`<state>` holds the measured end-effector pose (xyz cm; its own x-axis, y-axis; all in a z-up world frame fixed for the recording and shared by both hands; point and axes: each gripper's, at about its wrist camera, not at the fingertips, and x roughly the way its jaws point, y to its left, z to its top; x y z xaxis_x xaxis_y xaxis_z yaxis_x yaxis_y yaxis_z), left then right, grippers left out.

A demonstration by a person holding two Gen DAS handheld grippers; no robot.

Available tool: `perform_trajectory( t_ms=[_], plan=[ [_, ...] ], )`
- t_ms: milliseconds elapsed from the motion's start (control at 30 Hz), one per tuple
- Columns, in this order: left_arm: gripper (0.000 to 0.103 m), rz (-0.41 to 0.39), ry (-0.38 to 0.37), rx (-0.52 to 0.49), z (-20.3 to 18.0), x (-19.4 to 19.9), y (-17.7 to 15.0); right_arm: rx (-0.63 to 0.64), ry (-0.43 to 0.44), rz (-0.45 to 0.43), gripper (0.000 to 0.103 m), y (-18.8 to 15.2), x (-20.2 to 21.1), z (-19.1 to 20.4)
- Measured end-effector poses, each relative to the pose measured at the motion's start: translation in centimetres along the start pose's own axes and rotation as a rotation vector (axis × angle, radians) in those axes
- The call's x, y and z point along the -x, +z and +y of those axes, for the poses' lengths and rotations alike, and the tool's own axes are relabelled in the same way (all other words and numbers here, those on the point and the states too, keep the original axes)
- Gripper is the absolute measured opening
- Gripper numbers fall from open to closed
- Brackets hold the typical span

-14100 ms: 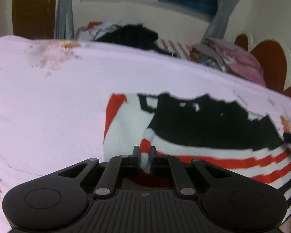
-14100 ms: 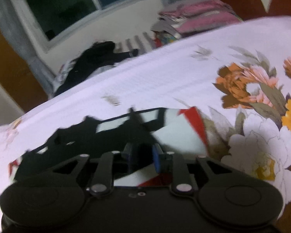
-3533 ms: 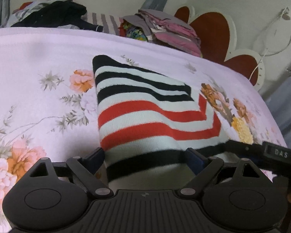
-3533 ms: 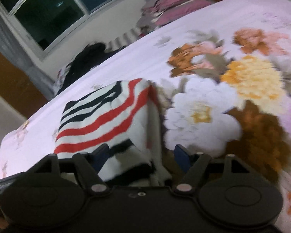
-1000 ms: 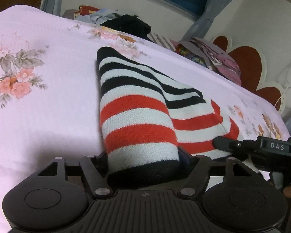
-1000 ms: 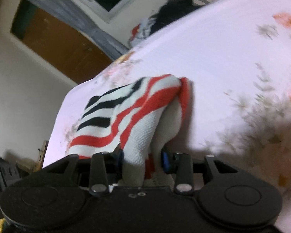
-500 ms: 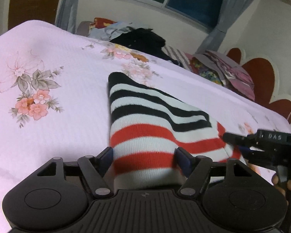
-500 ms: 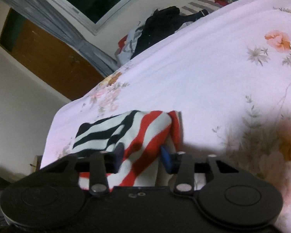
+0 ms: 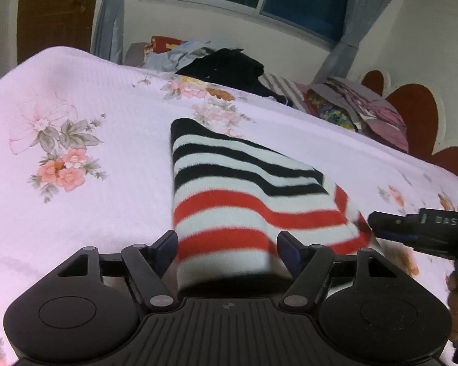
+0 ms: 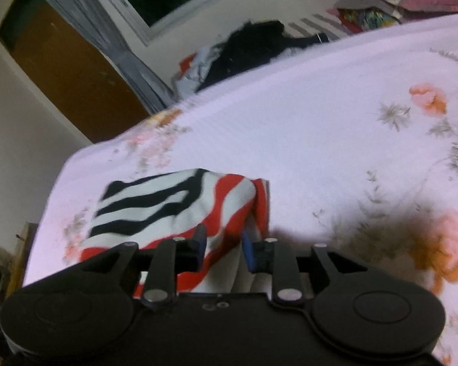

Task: Fold small clothes

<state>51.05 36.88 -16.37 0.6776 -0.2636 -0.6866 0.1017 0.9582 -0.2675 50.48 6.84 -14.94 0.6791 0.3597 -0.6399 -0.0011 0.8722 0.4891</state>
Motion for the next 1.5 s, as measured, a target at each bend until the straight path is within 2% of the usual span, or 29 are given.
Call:
perform_trajectory(
  t_ms=[133, 267, 500, 567, 733, 833, 933, 1033, 1100, 1167, 1267, 1400, 1500],
  plan=[
    [0.07, 0.006, 0.007, -0.02, -0.6, 1.7, -1.6, 0.027, 0.016, 0.013, 0.037, -2.4, 2.7, 0.9],
    [0.07, 0.006, 0.028, -0.058, -1.2, 3.0, -3.8, 0.04, -0.01, 0.013, 0.039, -5.3, 4.8, 1.3],
    [0.072, 0.021, 0.043, -0.093, -1.4, 3.5, -4.5, 0.025, -0.112, 0.02, 0.036, -7.8, 4.5, 0.6],
    [0.072, 0.031, 0.042, -0.1, -1.4, 3.7, -4.5, 0.012, -0.119, 0.021, 0.034, -7.8, 4.9, 1.1],
    [0.072, 0.035, 0.038, -0.108, -1.5, 4.6, -5.1, 0.054, -0.112, -0.018, 0.037, -8.9, 6.9, 2.7],
    [0.072, 0.046, 0.034, -0.107, -1.5, 4.8, -5.5, 0.038, -0.186, 0.013, 0.034, -9.9, 6.0, 1.7],
    [0.072, 0.053, 0.031, -0.112, -1.5, 4.8, -5.7, -0.006, -0.183, 0.027, 0.034, -10.4, 5.3, 0.7],
    [0.083, 0.064, 0.023, -0.106, -1.5, 4.9, -5.8, 0.017, -0.198, 0.032, 0.032, -10.7, 5.1, 1.1],
    [0.09, 0.075, 0.017, -0.104, -1.4, 4.9, -6.0, -0.034, -0.189, 0.052, 0.032, -10.9, 4.6, 0.4],
    [0.093, 0.08, 0.017, -0.109, -1.4, 4.8, -6.1, -0.088, -0.177, 0.055, 0.033, -10.9, 4.2, -0.3],
    [0.102, 0.104, 0.011, -0.092, -1.0, 4.5, -6.4, -0.062, -0.191, 0.052, 0.033, -11.1, 3.9, 0.0],
    [0.103, 0.166, 0.044, -0.042, -0.5, 4.2, -6.5, -0.078, -0.195, 0.048, 0.034, -11.1, 3.9, 0.1],
    [0.103, 0.199, 0.109, -0.029, -0.7, 4.6, -6.7, -0.073, -0.195, 0.009, 0.044, -11.0, 5.6, 0.6]
  ],
)
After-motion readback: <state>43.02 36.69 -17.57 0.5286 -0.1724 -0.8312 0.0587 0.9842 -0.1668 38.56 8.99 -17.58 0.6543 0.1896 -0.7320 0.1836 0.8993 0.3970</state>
